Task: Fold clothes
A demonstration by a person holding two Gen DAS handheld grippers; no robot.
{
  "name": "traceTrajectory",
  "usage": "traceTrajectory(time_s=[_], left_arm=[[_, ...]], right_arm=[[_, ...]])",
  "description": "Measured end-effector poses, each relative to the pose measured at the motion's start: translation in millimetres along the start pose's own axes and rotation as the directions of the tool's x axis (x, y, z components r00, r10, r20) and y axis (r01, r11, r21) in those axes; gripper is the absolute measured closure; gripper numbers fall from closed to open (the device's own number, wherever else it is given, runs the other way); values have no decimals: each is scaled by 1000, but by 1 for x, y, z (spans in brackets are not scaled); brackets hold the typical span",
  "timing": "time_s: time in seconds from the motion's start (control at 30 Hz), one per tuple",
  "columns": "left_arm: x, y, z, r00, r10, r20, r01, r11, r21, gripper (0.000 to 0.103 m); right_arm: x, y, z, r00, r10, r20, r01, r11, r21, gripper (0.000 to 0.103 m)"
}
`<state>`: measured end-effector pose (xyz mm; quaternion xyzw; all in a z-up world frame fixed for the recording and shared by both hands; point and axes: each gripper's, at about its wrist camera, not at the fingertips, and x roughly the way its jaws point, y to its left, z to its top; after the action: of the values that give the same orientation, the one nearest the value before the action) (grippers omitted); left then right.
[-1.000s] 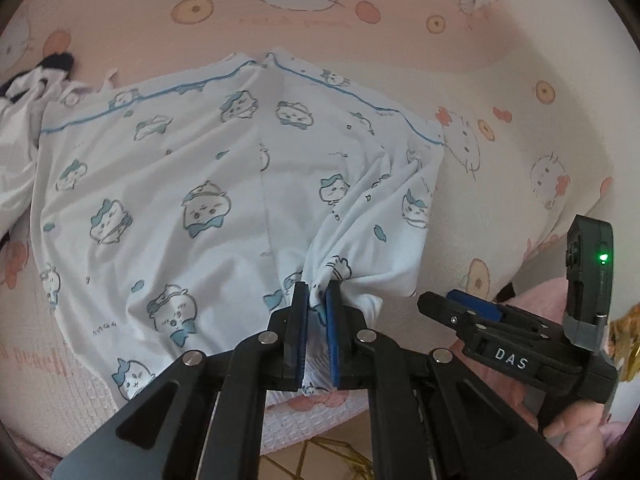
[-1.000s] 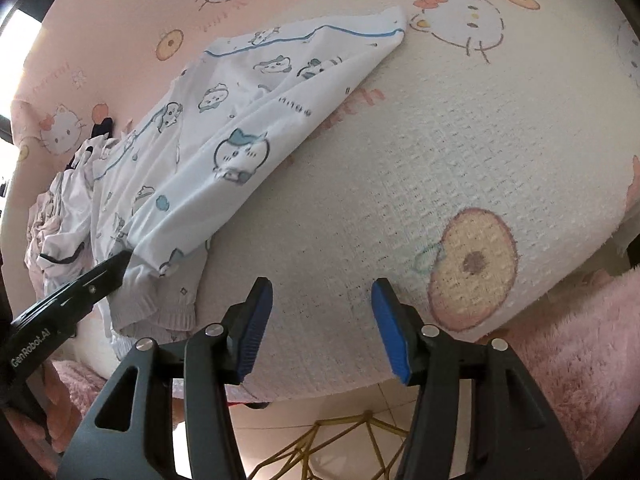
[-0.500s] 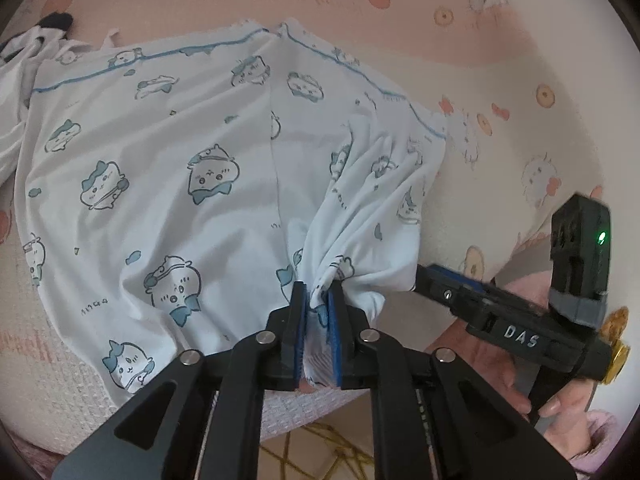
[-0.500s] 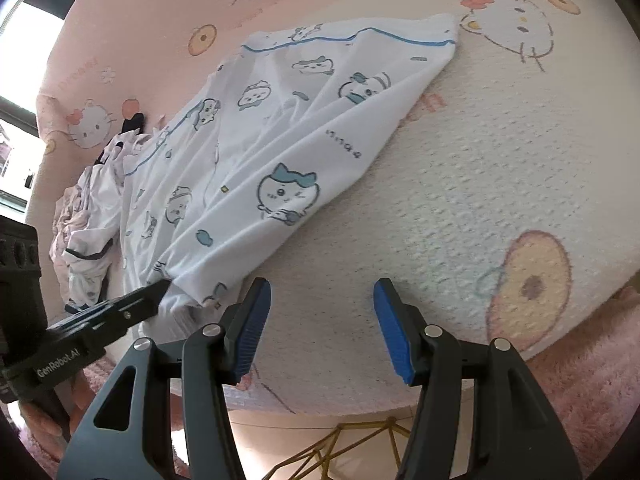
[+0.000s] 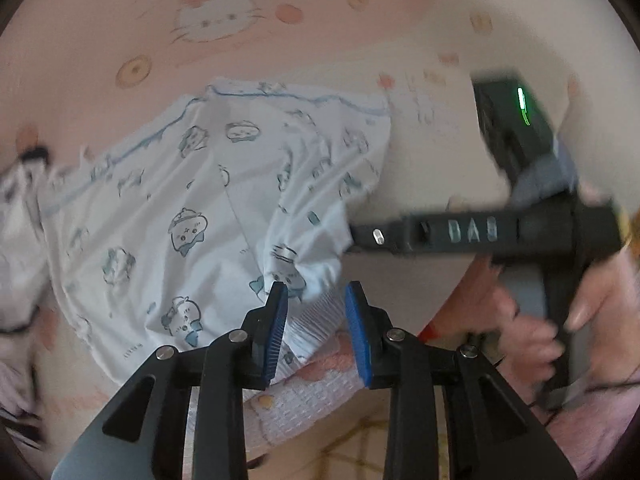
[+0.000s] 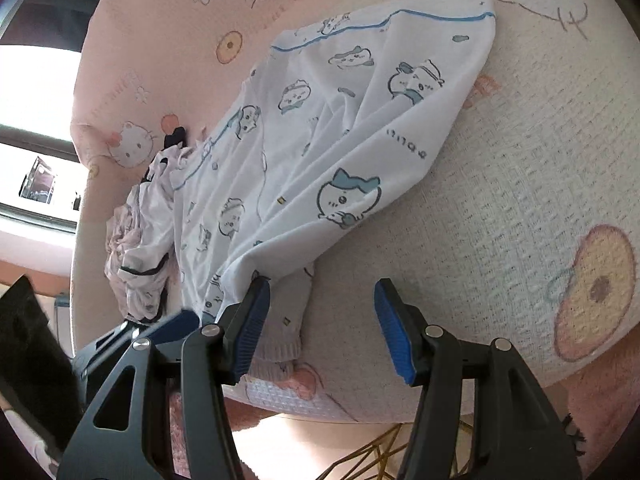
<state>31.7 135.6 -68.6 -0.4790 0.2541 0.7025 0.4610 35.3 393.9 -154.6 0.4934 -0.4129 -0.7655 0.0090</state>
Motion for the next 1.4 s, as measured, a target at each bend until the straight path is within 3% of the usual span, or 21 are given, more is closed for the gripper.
traceTrajectory(time_s=[0.1,0.17,0.2,0.27,0.37,0.5,0.6,0.67,0.83,0.87,0.93,1.07,1.1,1.13,1.2,1.27,1.4], left_arm=[[21,-13,3,993,90,-72,-85,994,68,71],[34,-8,7,989,115,-97,-112,993,36,72],[36,-3,10,990,104,-95,-104,995,3,72],[36,7,13,994,71,-84,-76,995,-64,83],[24,29,16,999,5,-39,-13,982,-188,86],[2,71,11,998,-57,35,66,935,-349,86],[-11,98,-1,996,-58,74,84,901,-427,87],[-17,113,-11,995,-52,90,89,876,-475,89],[-19,141,-41,992,-66,109,118,804,-583,93],[-16,145,-49,991,-81,103,127,789,-602,93],[-13,147,-58,993,-85,82,118,784,-609,93],[-9,140,-63,995,-91,34,94,828,-552,89],[-12,136,-60,997,-79,27,82,850,-520,89],[-14,131,-57,998,-67,21,69,872,-485,85],[-17,123,-49,999,-47,3,44,910,-413,64],[-17,115,-41,1000,-16,-6,14,940,-340,60],[4,125,-30,997,-32,-69,6,935,-355,61]], right_arm=[[1,4,0,1000,7,-1,-7,1000,-9,46],[3,7,-1,1000,5,-6,-5,1000,-14,46],[3,7,-2,1000,0,-9,0,1000,-18,46],[4,7,-4,1000,-10,-12,10,1000,-24,46],[2,8,-5,997,-76,-17,75,996,-51,46],[-6,17,-10,985,-165,-40,159,978,-134,46],[1,45,-24,986,-146,-75,122,958,-261,44],[9,67,-36,985,-148,-85,108,925,-365,42],[41,104,-57,961,-275,4,236,815,-529,39],[46,102,-56,955,-295,9,257,816,-518,39],[51,93,-50,947,-322,7,287,837,-466,34],[47,90,-44,942,-336,-18,298,859,-415,34],[45,90,-45,939,-345,-18,307,857,-413,34],[42,93,-45,940,-341,-10,307,860,-408,34],[37,98,-45,943,-332,5,306,865,-397,34],[32,104,-42,963,-268,16,253,886,-388,34],[45,107,-32,972,-233,26,227,905,-361,34]])
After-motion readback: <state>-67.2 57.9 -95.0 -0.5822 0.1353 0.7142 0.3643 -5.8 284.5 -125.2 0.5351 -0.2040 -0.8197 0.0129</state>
